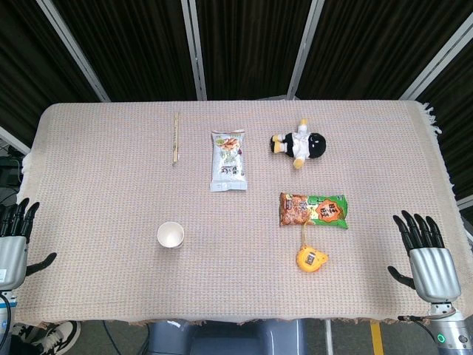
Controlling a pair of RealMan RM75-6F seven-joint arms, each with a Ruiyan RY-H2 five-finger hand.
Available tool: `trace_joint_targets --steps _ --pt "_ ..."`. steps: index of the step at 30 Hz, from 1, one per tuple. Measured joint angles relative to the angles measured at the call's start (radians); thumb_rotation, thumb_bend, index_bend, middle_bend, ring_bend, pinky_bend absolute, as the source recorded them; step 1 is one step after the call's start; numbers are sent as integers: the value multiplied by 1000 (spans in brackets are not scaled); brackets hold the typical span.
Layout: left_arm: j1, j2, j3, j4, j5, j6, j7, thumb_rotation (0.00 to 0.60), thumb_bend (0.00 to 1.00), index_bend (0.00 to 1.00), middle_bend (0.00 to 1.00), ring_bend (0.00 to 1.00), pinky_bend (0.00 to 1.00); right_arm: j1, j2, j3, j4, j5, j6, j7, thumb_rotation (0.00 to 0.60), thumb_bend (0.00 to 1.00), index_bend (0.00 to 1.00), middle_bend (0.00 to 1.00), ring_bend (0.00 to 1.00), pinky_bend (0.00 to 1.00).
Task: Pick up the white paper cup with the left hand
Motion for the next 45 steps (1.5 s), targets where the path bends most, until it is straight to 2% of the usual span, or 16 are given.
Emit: trace_joint_targets --steps 22,30,38,45 --pt "-35 -5 0 -26 -2 -54 45 600 0 0 0 0 0 2 -7 0 8 13 -16 -9 600 50 0 0 0 0" --pt "-126 -13 -31 -91 -48 -185 132 600 0 0 0 0 0 3 -6 1 5 11 -16 -7 600 51 0 0 0 0" --pt "-228 -39 -63 -160 -131 -315 237 600 0 138 0 0 0 4 -7 1 9 13 -17 -1 600 48 0 0 0 0" --pt "-322 -111 -81 -205 -251 -386 392 600 0 177 0 0 0 3 3 2 4 9 -11 19 600 50 0 0 0 0"
